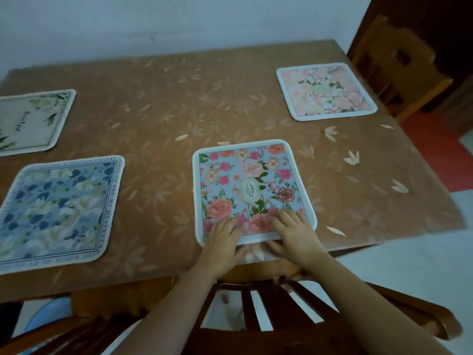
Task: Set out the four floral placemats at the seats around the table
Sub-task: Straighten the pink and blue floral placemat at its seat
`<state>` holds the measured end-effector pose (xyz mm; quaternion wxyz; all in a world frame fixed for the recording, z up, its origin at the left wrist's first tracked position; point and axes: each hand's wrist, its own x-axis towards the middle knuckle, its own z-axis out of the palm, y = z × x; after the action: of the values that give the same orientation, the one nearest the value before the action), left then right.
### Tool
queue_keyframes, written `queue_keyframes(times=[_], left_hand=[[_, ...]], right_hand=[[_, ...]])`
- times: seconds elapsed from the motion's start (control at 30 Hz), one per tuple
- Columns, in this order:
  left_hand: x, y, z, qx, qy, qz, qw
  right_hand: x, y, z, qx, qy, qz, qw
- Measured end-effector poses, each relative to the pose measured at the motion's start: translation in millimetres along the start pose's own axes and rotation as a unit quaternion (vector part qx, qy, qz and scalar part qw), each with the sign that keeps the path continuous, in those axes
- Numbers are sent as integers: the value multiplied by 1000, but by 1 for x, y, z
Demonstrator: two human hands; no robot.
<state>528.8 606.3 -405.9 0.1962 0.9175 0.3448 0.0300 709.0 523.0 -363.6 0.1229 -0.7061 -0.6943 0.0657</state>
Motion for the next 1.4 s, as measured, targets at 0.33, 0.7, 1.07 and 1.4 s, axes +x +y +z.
queue_keyframes(times=[0.33,0.7,1.07,1.4], left_hand=[[1,-1,16,12,65,-15,998],[1,-2,15,-39,97,-15,994],[1,7,8,-198,161,-62,965],[3,5,10,-188,150,-54,969]], right_hand=[[1,18,31,37,-13,4,999],[4,31,33,67,6,-38,997],[2,43,18,109,7,-95,989],[-10,47,15,120,35,-56,991]])
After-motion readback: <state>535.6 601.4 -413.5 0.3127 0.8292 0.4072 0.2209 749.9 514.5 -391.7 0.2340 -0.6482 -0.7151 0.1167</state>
